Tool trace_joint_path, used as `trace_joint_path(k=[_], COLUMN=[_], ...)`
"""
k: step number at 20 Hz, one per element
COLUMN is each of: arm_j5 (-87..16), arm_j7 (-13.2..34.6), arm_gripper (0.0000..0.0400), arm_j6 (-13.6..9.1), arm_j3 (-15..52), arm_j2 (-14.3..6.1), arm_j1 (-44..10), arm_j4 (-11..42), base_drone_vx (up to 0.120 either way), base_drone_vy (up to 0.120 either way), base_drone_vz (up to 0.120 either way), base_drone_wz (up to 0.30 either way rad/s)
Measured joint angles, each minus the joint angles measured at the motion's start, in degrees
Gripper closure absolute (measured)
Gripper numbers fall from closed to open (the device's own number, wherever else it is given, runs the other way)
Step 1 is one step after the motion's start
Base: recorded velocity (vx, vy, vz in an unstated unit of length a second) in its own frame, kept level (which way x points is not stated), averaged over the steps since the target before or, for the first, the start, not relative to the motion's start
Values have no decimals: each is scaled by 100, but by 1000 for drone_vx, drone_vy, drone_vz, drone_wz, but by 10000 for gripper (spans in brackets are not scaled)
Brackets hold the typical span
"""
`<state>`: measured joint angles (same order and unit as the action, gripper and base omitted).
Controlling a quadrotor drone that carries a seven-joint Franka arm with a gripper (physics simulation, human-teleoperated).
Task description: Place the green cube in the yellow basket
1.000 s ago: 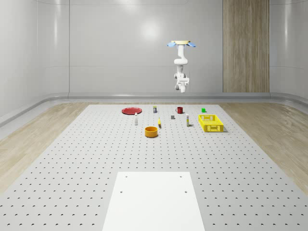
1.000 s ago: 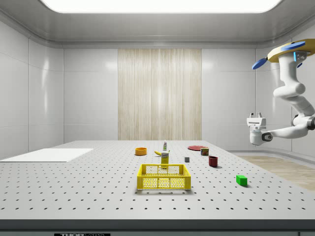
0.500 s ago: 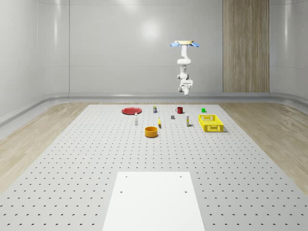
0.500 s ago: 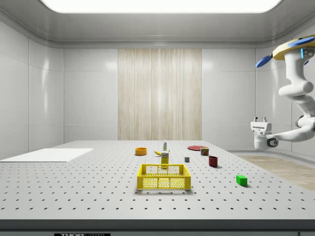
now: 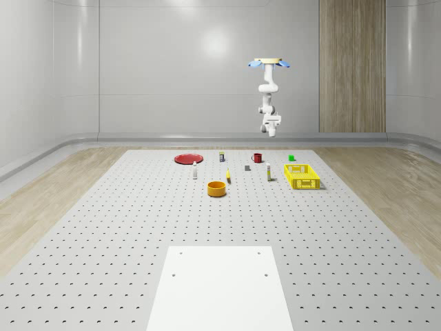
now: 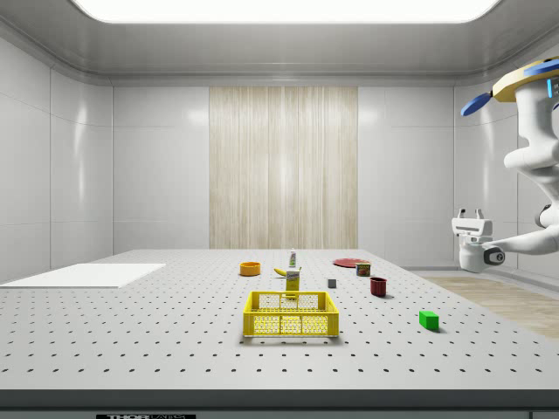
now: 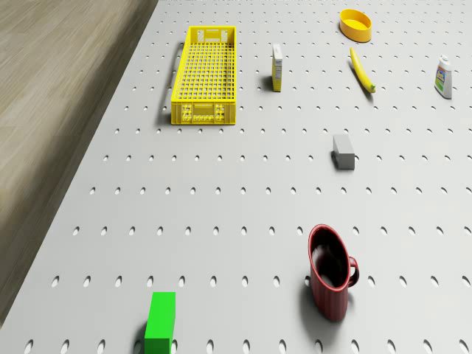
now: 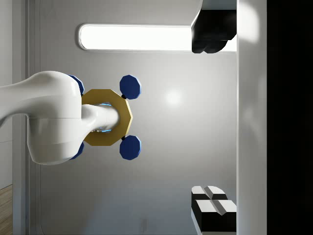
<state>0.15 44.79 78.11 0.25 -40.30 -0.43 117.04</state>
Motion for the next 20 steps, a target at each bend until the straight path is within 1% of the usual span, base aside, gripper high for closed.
trace_joint_path(k=[5, 6, 20], arm_j5=[-1, -1, -43], arm_j7=[-1, -1, 2], arm_gripper=[0, 0, 0], arm_j6=[17, 21, 80], arm_j3=[3, 4, 38], arm_j2=[-12, -15, -56], arm_j1=[-3, -4, -19], arm_j4=[7, 10, 49], base_drone_vx=[120, 40, 0], base_drone_vy=[120, 120, 120], base_drone_vz=[0, 0, 0], base_drone_wz=[0, 0, 0])
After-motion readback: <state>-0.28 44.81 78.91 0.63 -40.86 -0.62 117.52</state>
